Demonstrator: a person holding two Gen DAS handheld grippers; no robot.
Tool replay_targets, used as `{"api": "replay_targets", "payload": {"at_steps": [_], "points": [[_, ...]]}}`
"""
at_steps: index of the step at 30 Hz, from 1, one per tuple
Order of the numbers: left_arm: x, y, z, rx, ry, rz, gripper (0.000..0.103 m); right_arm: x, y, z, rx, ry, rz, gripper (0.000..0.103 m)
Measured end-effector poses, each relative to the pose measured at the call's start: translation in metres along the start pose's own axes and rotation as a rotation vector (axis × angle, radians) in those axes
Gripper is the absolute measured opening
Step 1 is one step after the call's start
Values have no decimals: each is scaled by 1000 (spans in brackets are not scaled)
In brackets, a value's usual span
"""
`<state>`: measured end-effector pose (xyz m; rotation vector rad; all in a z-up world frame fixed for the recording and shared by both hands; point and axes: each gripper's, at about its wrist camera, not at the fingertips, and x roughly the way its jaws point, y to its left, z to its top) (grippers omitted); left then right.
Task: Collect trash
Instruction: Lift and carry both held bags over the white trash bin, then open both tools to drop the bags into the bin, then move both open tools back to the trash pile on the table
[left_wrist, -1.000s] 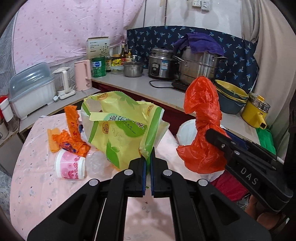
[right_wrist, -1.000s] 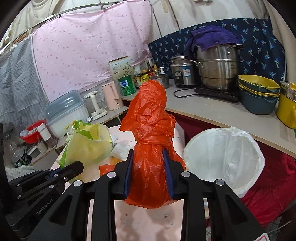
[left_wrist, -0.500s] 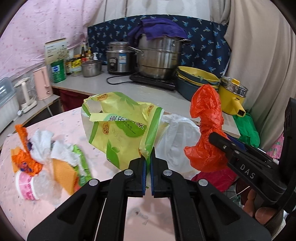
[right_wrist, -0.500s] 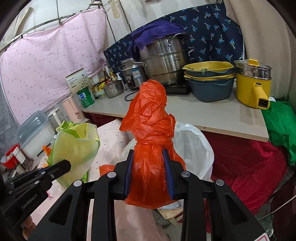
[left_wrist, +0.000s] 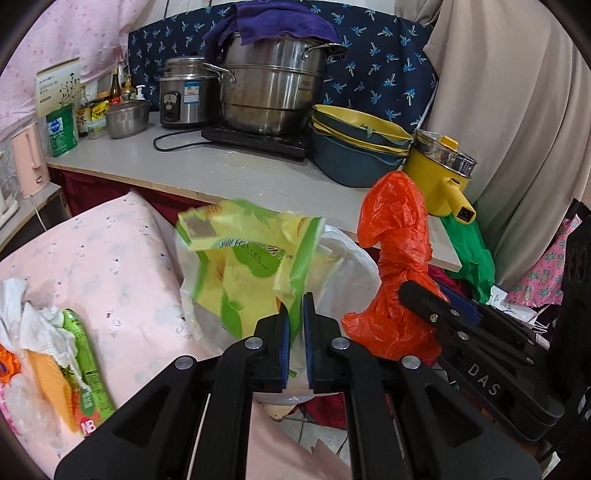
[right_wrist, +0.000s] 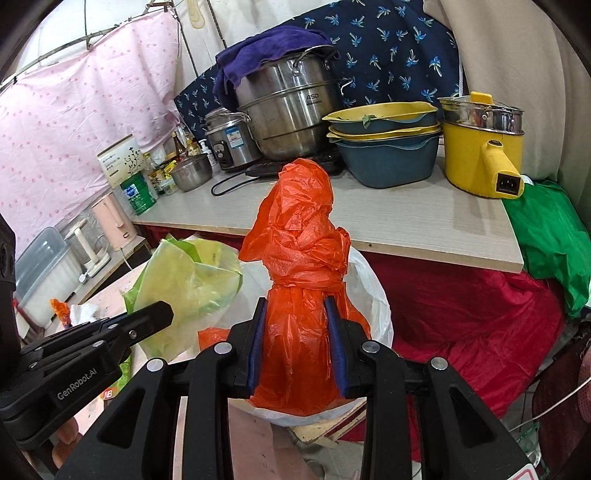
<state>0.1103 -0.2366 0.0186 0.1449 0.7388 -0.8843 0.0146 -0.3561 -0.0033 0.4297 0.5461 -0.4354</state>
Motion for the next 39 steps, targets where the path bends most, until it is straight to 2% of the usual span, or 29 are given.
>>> {"api": "replay_targets", "payload": {"at_steps": [1,6,11,16,21,29,39], "points": [[3,2,0,-11,-2,-9,10,2,0,0,0,2,-2,29],[9,16,-1,-76,-13,-14,39,11,0,1,-1,9,-6,29],[4,31,-5,-115,-19,29,50,18,6,1,-11,11,-3,33],[-3,48,-10,-148,-19,92,54,22,15,4,-19,2,8,34],[-18,63,-15,-176,-37,152,66,23,26,8,-26,-13,22,45],[-40,88,-25,-227,-55,223,68,13,49,10,-48,-29,57,55],[-78,126,-52,-312,-69,322,68,2,85,-1,-95,-18,109,56]]}}
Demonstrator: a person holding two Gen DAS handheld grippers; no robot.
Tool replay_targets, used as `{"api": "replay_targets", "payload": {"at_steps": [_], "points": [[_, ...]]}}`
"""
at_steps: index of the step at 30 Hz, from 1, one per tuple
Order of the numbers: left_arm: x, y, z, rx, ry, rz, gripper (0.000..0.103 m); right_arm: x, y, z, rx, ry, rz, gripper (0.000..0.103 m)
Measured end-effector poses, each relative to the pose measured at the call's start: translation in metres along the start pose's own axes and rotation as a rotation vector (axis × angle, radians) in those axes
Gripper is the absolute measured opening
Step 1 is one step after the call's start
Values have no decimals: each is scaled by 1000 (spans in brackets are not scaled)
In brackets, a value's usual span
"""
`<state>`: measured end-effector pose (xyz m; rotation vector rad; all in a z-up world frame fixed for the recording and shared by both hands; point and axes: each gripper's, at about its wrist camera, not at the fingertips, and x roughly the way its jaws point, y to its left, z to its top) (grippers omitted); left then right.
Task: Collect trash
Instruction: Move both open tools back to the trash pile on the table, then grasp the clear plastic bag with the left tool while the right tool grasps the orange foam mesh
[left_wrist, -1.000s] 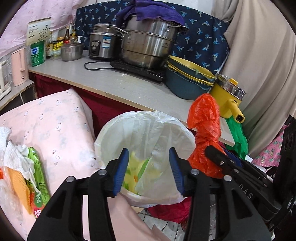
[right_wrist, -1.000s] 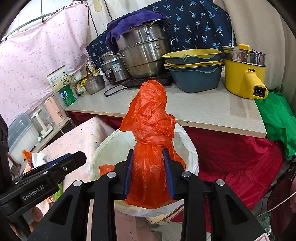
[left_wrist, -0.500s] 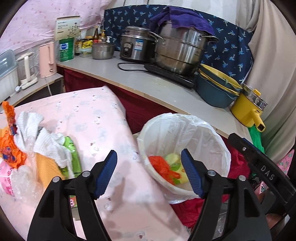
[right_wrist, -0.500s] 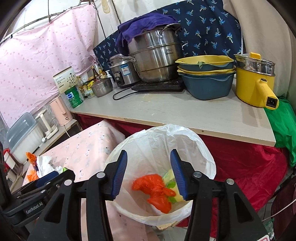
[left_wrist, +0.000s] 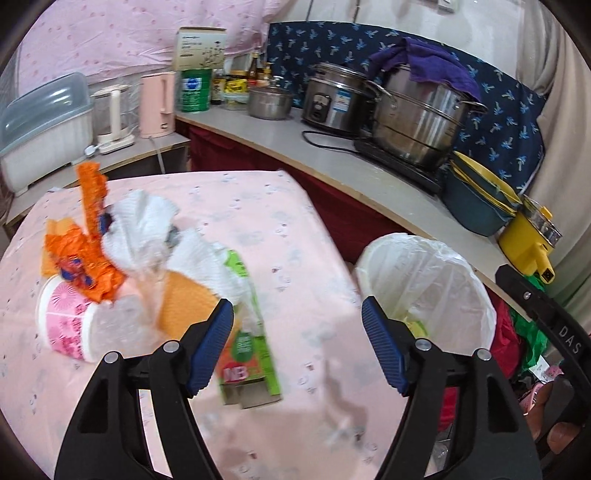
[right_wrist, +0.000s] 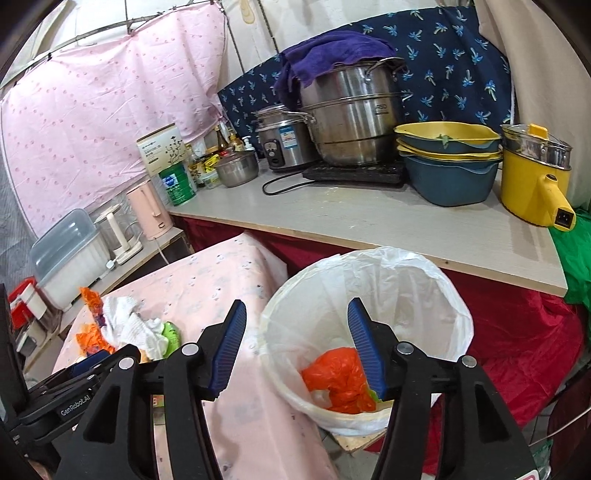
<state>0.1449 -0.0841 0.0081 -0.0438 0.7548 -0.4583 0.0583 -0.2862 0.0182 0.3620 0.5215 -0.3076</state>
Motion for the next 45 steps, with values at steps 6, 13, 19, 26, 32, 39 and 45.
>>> {"api": "replay_targets", "payload": {"at_steps": [6,13,19,26,32,39,45], "points": [[-14,35,-6,-47,-3,63,68,-2,26,-8,-34,17,33,56],[-28,65,-17,-51,-15,139,68,-2,54,-16,-68,36,69,56],[-27,85,-25,-62,6,194,68,2,76,-25,-102,61,97,56],[-16,112,-31,-97,39,226,68,17,100,-37,-134,103,129,56],[-1,126,-30,-113,64,235,68,36,119,-46,-158,146,155,56],[18,128,-29,-104,100,215,59,63,138,-55,-173,201,189,56],[31,129,-29,-111,141,176,23,85,154,-64,-187,252,224,52]]}}
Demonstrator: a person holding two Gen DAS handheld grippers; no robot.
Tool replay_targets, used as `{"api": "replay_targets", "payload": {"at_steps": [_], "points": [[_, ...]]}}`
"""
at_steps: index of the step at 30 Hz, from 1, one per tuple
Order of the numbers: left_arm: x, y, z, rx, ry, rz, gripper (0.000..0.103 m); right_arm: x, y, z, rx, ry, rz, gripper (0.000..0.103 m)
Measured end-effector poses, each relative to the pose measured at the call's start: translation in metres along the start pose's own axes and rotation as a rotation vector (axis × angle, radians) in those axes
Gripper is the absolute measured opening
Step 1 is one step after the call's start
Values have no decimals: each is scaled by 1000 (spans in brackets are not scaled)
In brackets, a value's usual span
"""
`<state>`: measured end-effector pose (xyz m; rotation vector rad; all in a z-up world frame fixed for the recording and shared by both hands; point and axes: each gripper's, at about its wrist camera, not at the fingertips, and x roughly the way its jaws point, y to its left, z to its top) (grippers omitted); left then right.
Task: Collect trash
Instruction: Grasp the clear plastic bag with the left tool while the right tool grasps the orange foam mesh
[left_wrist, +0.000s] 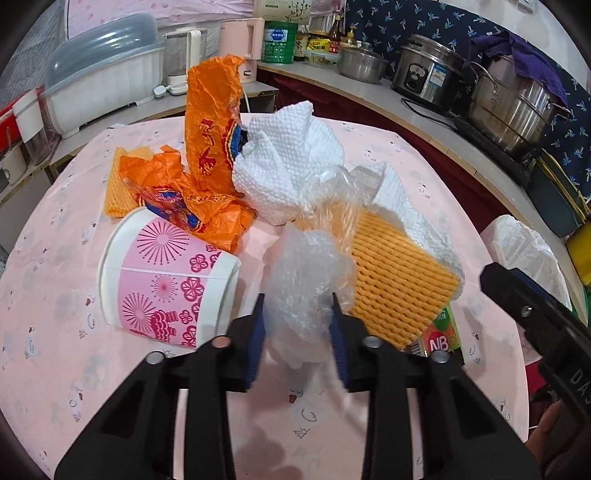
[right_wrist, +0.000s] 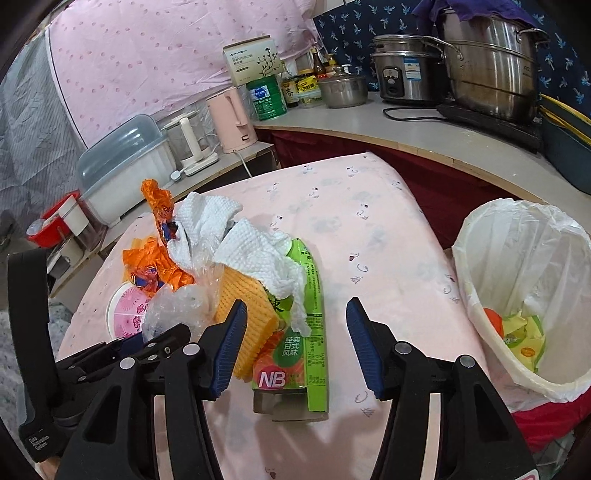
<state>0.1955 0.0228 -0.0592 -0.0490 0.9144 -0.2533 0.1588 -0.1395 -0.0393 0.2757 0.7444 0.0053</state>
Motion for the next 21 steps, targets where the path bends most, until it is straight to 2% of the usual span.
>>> {"api": "replay_targets", "payload": {"at_steps": [5,12,18,19,20,21], "points": [[3,5,0,-9,1,-9,16,20,14,0,-28,44,29,38],[6,10,2,-25,13,-14,15,45,22,-4,-41,88,35,36],[6,9,2,-27,15,-14,15,50,17,-6,-26,96,31,36],[6,9,2,-27,15,-14,14,51,18,-6,-32,97,31,32],[6,9,2,-29,16,-14,14,51,19,-6,-40,97,34,18],[5,9,2,-30,16,-14,14,50,21,-6,-45,99,52,11]]}}
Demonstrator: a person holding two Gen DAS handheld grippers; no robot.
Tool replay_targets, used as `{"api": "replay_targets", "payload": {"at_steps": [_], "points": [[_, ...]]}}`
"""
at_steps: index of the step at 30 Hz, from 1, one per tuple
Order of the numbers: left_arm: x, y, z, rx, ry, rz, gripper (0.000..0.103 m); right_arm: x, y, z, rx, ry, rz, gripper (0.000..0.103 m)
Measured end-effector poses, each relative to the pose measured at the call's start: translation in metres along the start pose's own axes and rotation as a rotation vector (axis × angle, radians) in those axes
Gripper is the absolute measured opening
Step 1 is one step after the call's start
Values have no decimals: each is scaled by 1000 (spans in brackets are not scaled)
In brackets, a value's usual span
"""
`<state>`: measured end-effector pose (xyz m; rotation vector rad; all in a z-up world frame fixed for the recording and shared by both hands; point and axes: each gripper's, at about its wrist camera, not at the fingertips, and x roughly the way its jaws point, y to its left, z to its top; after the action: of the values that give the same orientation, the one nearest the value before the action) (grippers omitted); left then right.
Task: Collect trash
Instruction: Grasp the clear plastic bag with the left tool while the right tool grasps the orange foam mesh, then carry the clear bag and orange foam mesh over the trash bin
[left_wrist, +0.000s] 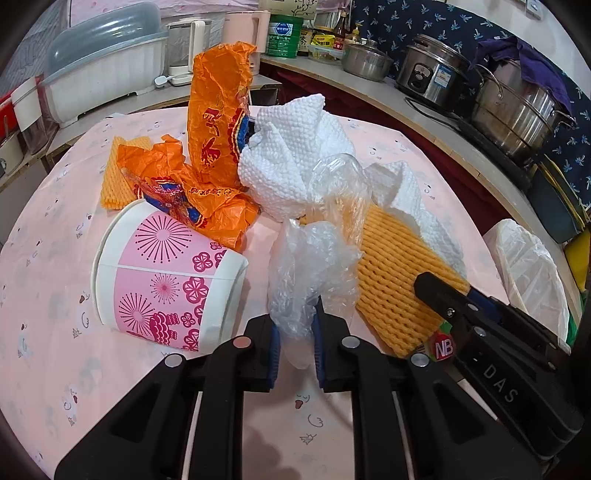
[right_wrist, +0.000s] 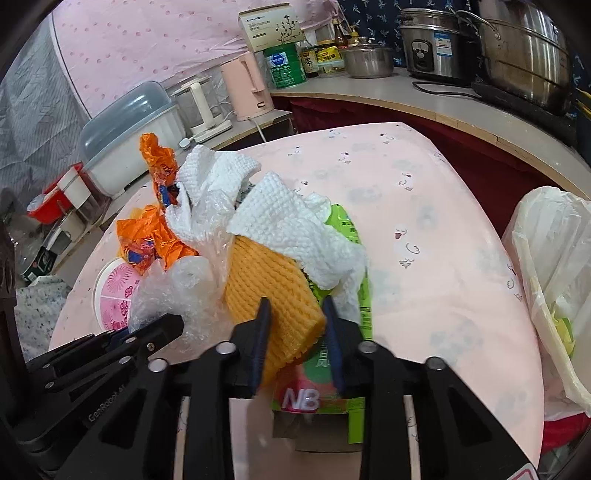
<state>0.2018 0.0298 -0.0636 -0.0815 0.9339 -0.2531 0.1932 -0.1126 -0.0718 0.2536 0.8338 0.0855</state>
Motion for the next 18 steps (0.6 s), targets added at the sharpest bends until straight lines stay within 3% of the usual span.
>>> {"api": "replay_targets", "payload": {"at_steps": [6,18], "points": [[-11,-1,2,-3,-15,-4,12,-15,10,2,-14,-31,26,10],[-65,-16,7,11,-115,-23,12,-82,17,16,-20,-167,54,10]]}}
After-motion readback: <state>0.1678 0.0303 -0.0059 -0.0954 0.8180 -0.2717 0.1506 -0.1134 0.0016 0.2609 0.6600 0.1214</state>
